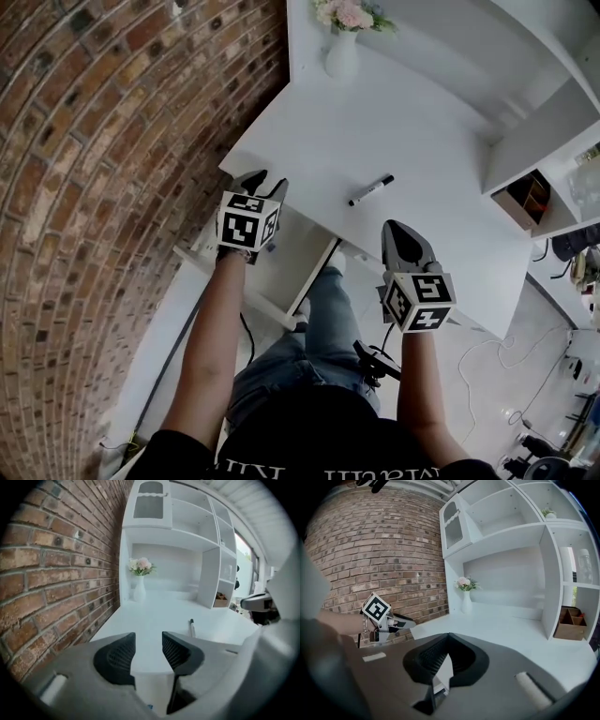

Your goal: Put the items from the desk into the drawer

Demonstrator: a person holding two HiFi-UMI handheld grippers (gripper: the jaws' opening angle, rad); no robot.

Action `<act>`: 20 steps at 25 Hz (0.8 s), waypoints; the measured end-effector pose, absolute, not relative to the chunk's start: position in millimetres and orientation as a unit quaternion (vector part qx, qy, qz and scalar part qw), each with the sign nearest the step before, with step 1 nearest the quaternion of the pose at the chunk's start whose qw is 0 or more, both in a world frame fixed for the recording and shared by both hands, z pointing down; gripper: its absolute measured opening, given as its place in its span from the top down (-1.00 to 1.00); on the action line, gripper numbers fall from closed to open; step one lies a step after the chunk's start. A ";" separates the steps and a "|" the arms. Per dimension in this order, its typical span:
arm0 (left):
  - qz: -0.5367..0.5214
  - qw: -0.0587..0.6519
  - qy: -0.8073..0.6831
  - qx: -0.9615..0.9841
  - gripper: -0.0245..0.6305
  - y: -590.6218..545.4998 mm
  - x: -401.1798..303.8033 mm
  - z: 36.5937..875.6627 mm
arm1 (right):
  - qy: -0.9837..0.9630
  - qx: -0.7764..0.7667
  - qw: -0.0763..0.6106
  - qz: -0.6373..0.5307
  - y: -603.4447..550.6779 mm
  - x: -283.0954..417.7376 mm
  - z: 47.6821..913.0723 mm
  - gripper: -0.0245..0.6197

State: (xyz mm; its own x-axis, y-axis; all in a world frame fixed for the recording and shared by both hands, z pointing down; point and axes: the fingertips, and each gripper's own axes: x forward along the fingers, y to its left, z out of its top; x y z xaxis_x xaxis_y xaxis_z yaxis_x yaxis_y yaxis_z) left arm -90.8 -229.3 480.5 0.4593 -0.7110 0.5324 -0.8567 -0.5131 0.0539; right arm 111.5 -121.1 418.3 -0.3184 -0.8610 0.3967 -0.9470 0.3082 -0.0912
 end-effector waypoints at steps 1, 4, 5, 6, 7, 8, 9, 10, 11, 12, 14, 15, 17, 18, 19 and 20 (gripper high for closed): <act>0.226 0.153 -0.463 0.844 0.39 -231.9 -84.3 474.6 | -0.795 0.569 0.138 0.157 -121.3 113.4 418.9 0.90; 0.223 0.138 -0.445 0.856 0.39 -239.7 -60.6 463.6 | -0.790 0.576 0.137 0.160 -122.8 120.7 420.7 0.90; 0.224 0.135 -0.437 0.861 0.39 -242.3 -51.1 462.4 | -0.788 0.579 0.135 0.161 -123.3 124.1 421.0 0.90; 0.225 0.133 -0.429 0.865 0.39 -244.9 -41.0 462.0 | -0.785 0.583 0.134 0.163 -123.7 128.1 421.6 0.90; 0.227 0.131 -0.420 0.869 0.39 -247.4 -30.3 462.2 | -0.781 0.587 0.133 0.165 -124.0 132.7 422.5 0.90; 0.228 0.130 -0.411 0.873 0.39 -250.0 -19.4 462.7 | -0.778 0.591 0.132 0.167 -124.3 137.9 423.5 0.90; 0.229 0.129 -0.403 0.877 0.39 -252.4 -8.3 463.3 | -0.775 0.595 0.132 0.169 -124.5 143.5 424.5 0.90; 0.229 0.129 -0.394 0.881 0.39 -254.4 3.2 463.9 | -0.771 0.599 0.131 0.172 -124.3 149.7 425.6 0.90; 0.230 0.129 -0.385 0.884 0.39 -255.9 15.2 465.2 | -0.767 0.604 0.131 0.174 -123.6 156.5 426.8 0.90; 0.232 0.130 -0.374 0.888 0.39 -256.8 27.7 467.5 | -0.762 0.609 0.131 0.177 -122.4 163.7 428.2 0.90; 0.245 0.128 -0.351 0.895 0.39 -256.8 53.0 476.3 | -0.750 0.622 0.132 0.183 -118.7 179.1 432.0 0.90; 0.253 0.126 -0.339 0.897 0.39 -256.3 65.1 482.0 | -0.744 0.628 0.132 0.186 -116.5 186.7 434.1 0.90; 0.269 0.124 -0.315 0.902 0.35 -254.8 87.3 494.2 | -0.731 0.641 0.133 0.193 -112.0 201.1 437.8 0.90; 0.277 0.124 -0.304 0.903 0.35 -254.1 97.0 500.0 | -0.726 0.646 0.133 0.196 -110.0 207.8 439.5 0.90; 0.283 0.125 -0.295 0.904 0.35 -253.5 106.0 505.3 | -0.720 0.651 0.133 0.200 -108.3 214.3 441.2 0.90; 0.290 0.126 -0.286 0.905 0.35 -253.0 114.3 510.2 | -0.716 0.654 0.133 0.204 -107.0 220.6 443.1 0.90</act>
